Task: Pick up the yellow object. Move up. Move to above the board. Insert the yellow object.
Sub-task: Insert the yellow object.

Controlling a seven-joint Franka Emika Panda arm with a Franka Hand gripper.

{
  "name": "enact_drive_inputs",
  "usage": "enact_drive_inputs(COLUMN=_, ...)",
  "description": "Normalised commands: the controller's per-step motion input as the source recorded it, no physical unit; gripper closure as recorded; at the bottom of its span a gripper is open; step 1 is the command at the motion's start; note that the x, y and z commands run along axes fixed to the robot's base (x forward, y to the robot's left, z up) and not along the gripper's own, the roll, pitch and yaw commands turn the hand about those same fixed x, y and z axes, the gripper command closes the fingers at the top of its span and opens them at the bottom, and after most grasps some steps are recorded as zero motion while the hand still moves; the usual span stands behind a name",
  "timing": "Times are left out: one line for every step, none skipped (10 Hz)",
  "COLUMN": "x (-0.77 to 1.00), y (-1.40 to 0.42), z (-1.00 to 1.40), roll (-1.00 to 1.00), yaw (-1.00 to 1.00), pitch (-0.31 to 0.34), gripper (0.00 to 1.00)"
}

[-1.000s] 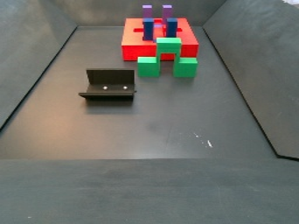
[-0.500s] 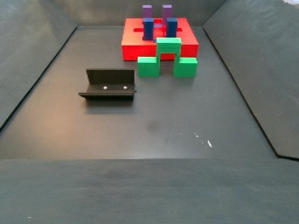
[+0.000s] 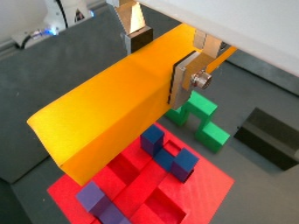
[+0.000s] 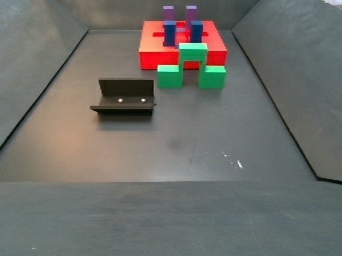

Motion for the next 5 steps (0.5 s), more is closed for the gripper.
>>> enact_drive_inputs(x=0.0, y=-0.4, z=-0.6, roll=0.04, yaw=0.01, pitch=-0.1, gripper=1.0)
enact_drive_inputs(x=0.0, y=-0.43, z=-0.63, roll=0.08, yaw=0.01, pitch=-0.101, gripper=1.0)
enact_drive_inputs(x=0.01, y=-0.31, z=-0.56, roll=0.04, yaw=0.03, pitch=-0.036, gripper=1.0)
enact_drive_inputs(x=0.03, y=-0.24, z=-0.62, roll=0.03, yaw=0.08, pitch=0.0, gripper=1.0)
enact_drive_inputs(x=0.07, y=-0.16, z=-0.66, roll=0.05, yaw=0.09, pitch=0.014, gripper=1.0)
